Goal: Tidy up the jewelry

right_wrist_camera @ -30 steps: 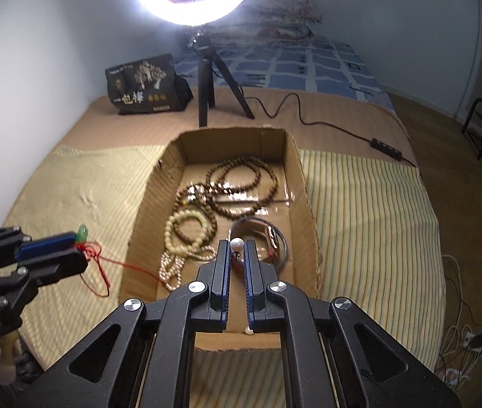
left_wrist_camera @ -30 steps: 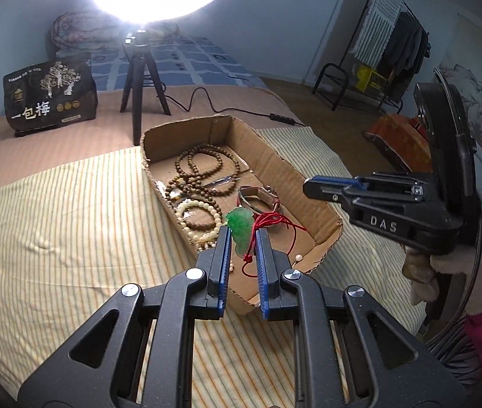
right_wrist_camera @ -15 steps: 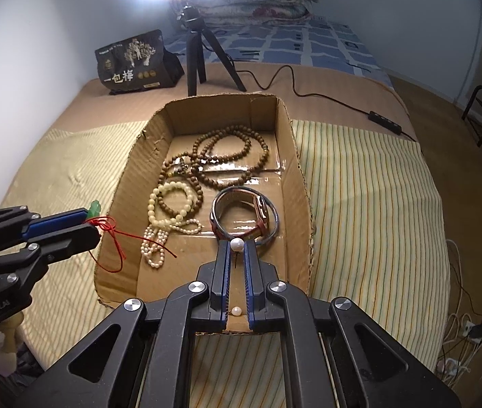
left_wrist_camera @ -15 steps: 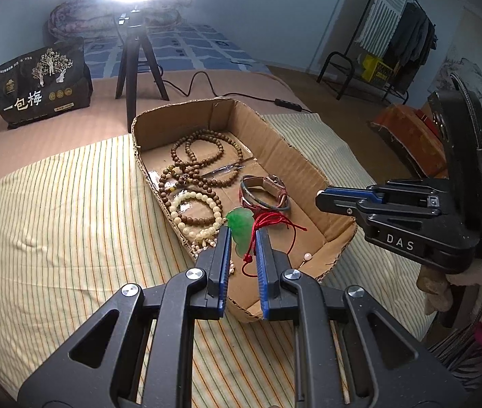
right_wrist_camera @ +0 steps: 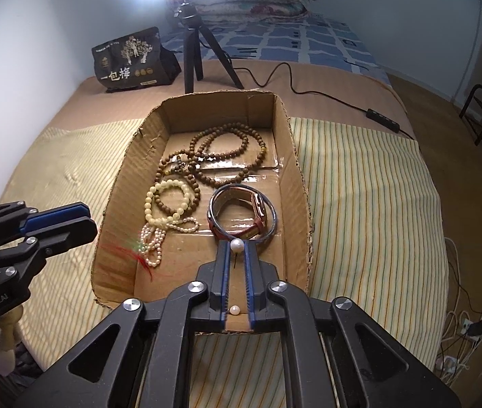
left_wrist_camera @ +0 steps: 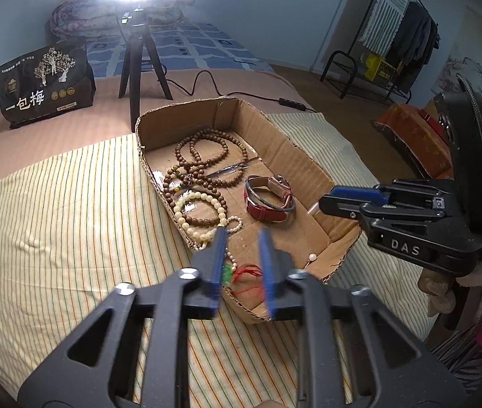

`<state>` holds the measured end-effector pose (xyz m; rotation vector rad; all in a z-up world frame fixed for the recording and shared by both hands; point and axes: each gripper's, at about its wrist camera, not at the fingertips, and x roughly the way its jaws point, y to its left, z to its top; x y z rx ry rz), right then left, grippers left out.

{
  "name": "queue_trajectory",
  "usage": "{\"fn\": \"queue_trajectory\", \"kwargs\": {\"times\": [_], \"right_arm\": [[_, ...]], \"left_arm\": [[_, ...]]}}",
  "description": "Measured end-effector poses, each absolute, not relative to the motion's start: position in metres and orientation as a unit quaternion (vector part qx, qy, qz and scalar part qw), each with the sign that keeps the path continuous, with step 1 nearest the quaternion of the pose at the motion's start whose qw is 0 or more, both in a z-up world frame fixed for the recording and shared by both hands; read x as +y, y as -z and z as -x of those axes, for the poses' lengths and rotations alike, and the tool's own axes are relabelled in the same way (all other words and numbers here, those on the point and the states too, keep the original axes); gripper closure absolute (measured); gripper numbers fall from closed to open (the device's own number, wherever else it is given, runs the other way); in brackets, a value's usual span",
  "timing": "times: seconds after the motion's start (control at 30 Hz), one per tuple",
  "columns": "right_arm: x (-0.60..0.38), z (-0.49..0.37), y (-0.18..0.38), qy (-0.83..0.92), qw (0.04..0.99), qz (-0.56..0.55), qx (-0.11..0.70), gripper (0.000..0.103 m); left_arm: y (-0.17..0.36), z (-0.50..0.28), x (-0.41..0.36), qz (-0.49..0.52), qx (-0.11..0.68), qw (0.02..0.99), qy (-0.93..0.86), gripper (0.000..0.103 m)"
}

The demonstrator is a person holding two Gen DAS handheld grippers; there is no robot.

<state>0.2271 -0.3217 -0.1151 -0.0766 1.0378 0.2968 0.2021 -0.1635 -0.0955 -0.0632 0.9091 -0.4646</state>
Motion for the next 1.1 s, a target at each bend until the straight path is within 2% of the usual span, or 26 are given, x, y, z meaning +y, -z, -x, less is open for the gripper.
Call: {"fn": "queue_trajectory", "kwargs": {"times": [0.03,0.07,0.87,0.93,1.0,1.1], "right_arm": [[-0.322,-0.227,0.115,-0.142,0.857,0.036,0.493,0.079],[-0.322,-0.227,0.114,-0.142,0.858,0.035,0.492,0.075],[-0.299,-0.178,0.060,-0.136,0.894,0.022,0.427,0.074],[-0.293,-0.169,0.055,-0.139,0.898,0.023,0.417,0.071],[-0.288,-0.162,0.050,-0.137,0.902,0.028,0.408,0.061],[-0.279,-0.152,0.044,-0.140,0.908,0.033,0.393,0.057]], "left_arm": [[0.096,-0.202,-0.163,0.030,0.434,0.873,0.220,0.075],[0.095,-0.202,-0.163,0.030,0.435,0.872,0.221,0.075],[0.042,-0.152,-0.121,0.016,0.372,0.906,0.199,0.075],[0.037,-0.145,-0.115,0.015,0.366,0.910,0.195,0.075],[0.034,-0.140,-0.110,0.016,0.362,0.912,0.192,0.075],[0.028,-0.131,-0.101,0.013,0.354,0.917,0.186,0.075]]}}
